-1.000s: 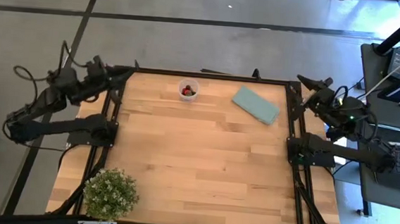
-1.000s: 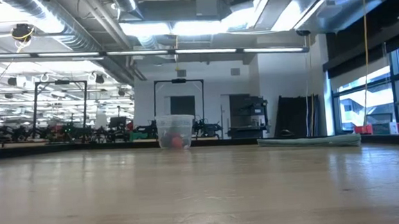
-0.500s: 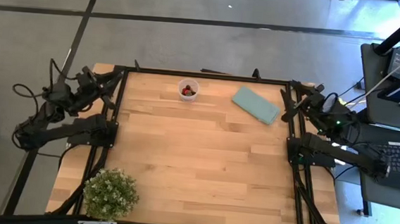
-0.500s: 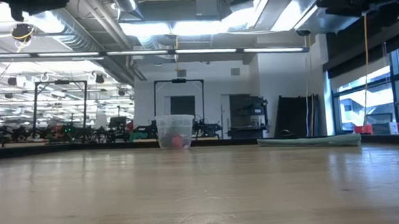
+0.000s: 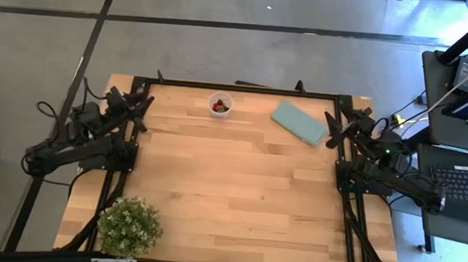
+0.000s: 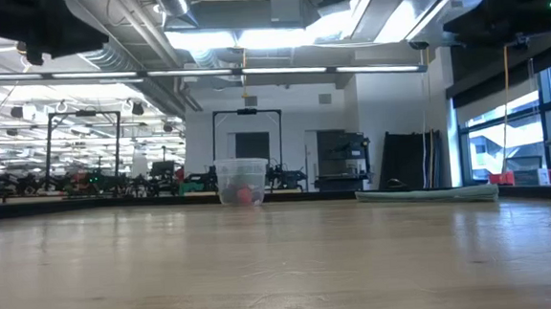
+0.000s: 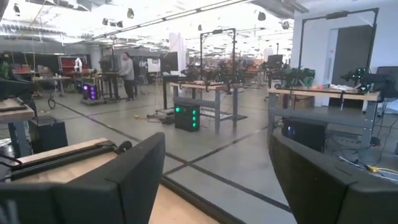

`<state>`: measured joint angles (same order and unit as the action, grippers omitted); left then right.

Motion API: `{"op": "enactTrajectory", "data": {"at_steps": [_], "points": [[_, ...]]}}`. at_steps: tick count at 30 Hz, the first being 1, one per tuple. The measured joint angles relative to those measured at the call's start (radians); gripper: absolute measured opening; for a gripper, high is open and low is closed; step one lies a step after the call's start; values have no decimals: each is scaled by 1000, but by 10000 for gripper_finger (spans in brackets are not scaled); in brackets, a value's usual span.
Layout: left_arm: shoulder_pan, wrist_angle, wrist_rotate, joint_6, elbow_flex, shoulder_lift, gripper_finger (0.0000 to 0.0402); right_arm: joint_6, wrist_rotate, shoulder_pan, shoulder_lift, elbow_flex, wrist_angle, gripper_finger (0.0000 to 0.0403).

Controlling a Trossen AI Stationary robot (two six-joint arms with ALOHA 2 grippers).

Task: Pick and placing Produce into tupperware
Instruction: Return to Home Position

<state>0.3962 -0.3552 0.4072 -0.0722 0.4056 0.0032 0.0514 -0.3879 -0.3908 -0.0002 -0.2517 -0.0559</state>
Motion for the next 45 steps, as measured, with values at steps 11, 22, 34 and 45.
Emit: {"op": "enactTrajectory", "data": {"at_steps": [11, 22, 34, 45], "points": [[0, 120, -6, -30, -131, -1, 116, -51, 23, 0, 2, 45, 25, 288], [0, 174, -7, -44, -200, -1, 95, -51, 26, 0, 2, 182, 241, 288], [0, 190, -7, -60, -243, -1, 74, -100, 26, 0, 2, 245, 301, 288], [0, 195, -7, -110, -303, -1, 56, -99, 26, 0, 2, 245, 300, 288]]}}
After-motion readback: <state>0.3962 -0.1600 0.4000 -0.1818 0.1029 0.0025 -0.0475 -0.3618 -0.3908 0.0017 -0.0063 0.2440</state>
